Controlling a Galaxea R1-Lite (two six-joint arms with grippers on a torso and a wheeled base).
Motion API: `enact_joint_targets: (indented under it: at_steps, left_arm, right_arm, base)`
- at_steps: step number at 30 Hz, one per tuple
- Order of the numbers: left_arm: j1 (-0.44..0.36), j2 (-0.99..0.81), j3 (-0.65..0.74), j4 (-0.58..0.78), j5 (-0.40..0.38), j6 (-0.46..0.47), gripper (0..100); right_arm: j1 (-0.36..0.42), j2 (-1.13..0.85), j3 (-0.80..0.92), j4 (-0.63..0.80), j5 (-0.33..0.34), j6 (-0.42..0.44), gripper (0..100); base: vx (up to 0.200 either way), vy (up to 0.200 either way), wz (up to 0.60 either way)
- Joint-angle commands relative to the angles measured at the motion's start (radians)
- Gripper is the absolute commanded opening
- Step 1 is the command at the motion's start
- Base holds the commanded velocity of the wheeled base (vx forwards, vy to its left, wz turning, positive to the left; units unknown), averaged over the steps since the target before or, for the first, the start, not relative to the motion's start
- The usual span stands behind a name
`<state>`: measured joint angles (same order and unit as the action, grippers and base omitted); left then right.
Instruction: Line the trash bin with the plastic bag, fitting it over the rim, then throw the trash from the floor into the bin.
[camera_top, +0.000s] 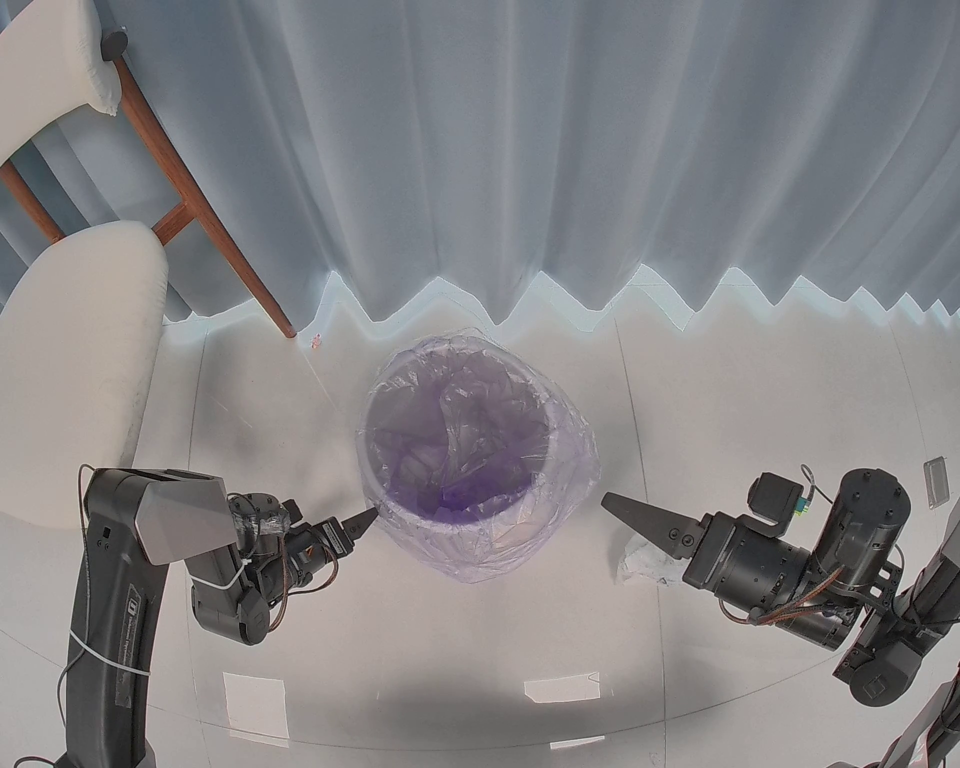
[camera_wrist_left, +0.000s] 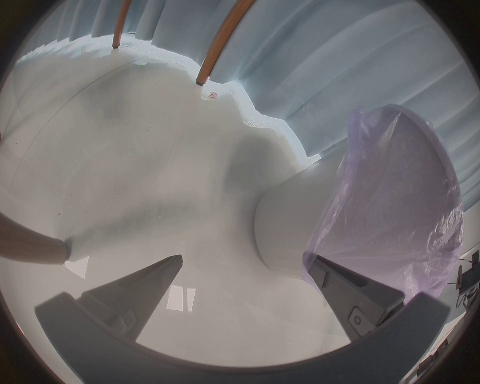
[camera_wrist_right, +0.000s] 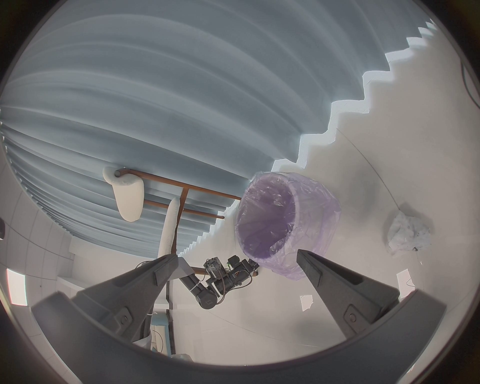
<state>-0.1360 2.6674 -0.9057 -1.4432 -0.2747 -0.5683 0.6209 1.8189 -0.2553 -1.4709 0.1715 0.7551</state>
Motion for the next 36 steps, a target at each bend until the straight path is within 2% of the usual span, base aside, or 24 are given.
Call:
enact_joint_targets:
  at_steps: [1,8,12,17,21,25,28,30,31,32,36]
  left_arm:
    - [-0.001,0.014,-0.002,-0.011,0.0,-0.001,100]
    - [-0.007,-0.001,0.015,-0.111,0.008,0.002,100]
    - [-0.03,-0.181,0.071,-0.106,0.127,-0.016,100]
    - [-0.048,-0.403,0.165,-0.106,0.14,-0.056,100]
    - [-0.074,-0.617,0.257,-0.106,0.146,-0.008,100]
    - [-0.094,-0.876,0.34,-0.106,0.115,0.062,100]
    - [-0.131,-0.982,0.344,-0.103,0.091,0.061,100]
    - [-0.142,-0.995,0.338,-0.102,0.075,0.059,100]
    - [-0.148,-0.988,0.317,-0.085,0.02,0.062,100]
    - [-0.149,-0.98,0.306,-0.08,-0.003,0.059,100]
    - [-0.14,-0.972,0.289,-0.091,-0.024,0.025,100]
  right_arm:
    - [0.0,0.005,0.001,0.0,0.0,0.0,100]
    - [0.0,0.022,0.001,-0.002,0.0,0.0,100]
    - [0.0,0.02,0.001,-0.002,0.0,0.004,100]
    - [0.0,0.022,-0.002,-0.003,0.0,0.01,100]
    - [0.0,0.019,-0.002,-0.013,0.0,0.01,100]
    - [0.0,0.028,0.001,-0.057,0.0,0.012,100]
    - [-0.001,0.045,-0.001,-0.072,0.0,0.018,100]
    - [0.0,0.048,-0.001,-0.08,0.0,0.026,100]
    - [0.0,0.051,-0.015,-0.097,0.0,0.056,100]
    - [0.002,0.048,-0.024,-0.098,0.0,0.075,100]
    - [0.005,0.04,-0.055,-0.098,0.0,0.115,100]
  base:
    - [0.0,0.0,0.0]
    - [0.0,0.0,0.0]
    - [0.0,0.0,0.0]
    - [0.0,0.0,0.0]
    - [0.0,0.0,0.0]
    - [0.0,0.0,0.0]
    - [0.0,0.0,0.0]
    - [0.0,0.0,0.0]
    - [0.0,0.0,0.0]
    - [0.0,0.0,0.0]
    - [0.0,0.0,0.0]
